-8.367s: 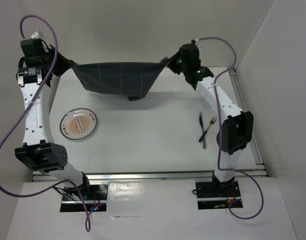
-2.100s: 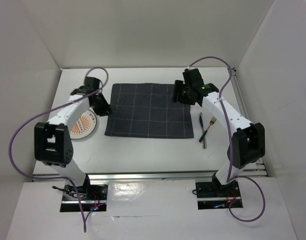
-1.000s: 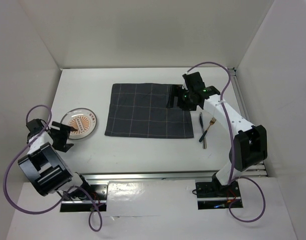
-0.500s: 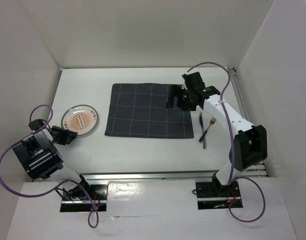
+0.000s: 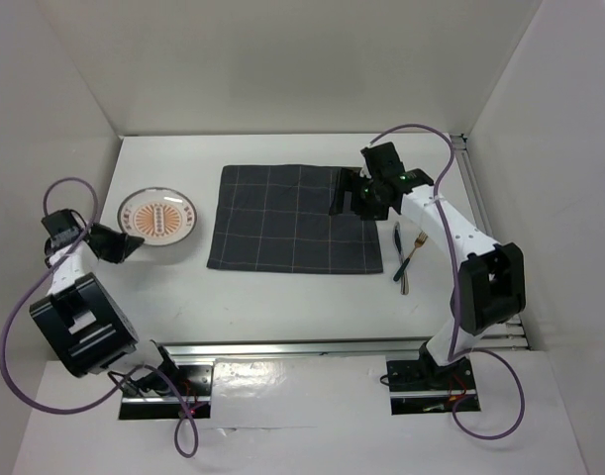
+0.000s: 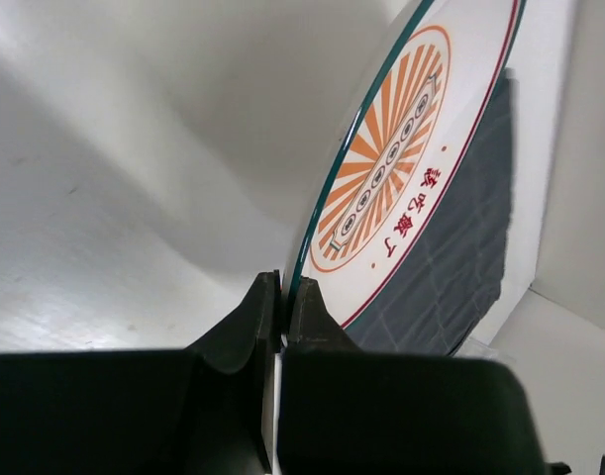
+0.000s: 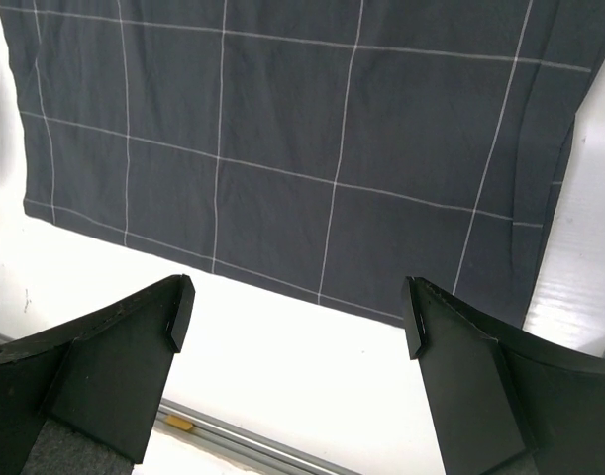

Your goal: Set the dinner table for one person

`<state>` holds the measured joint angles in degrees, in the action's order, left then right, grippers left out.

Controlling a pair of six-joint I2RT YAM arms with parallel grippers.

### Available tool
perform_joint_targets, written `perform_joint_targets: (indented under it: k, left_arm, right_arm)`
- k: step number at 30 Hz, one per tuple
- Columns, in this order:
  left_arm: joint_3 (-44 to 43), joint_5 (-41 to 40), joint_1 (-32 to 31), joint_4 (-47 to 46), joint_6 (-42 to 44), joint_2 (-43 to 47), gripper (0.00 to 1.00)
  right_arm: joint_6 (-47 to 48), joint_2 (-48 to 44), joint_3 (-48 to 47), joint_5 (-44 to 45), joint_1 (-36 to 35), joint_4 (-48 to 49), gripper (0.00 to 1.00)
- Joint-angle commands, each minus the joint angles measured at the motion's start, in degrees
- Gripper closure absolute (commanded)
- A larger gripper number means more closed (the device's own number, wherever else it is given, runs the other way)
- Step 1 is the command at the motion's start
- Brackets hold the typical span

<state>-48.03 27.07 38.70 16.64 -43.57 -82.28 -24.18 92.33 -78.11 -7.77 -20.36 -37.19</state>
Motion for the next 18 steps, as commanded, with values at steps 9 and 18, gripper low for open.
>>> perform_joint_targets:
  k: [9, 18]
  left_arm:
    - [-15.7, 7.6, -8.9, 3.5, 1.4, 5.5, 1.0]
    - [-16.2, 7.8, -31.4, -1.2, -0.5, -3.0, 1.0]
  right_arm:
    - [-0.3, 2.8, -4.4, 1.3, 1.4, 0.5, 0.01]
    - [-0.3, 1.4, -5.5, 2.3, 4.6, -0.2, 0.01]
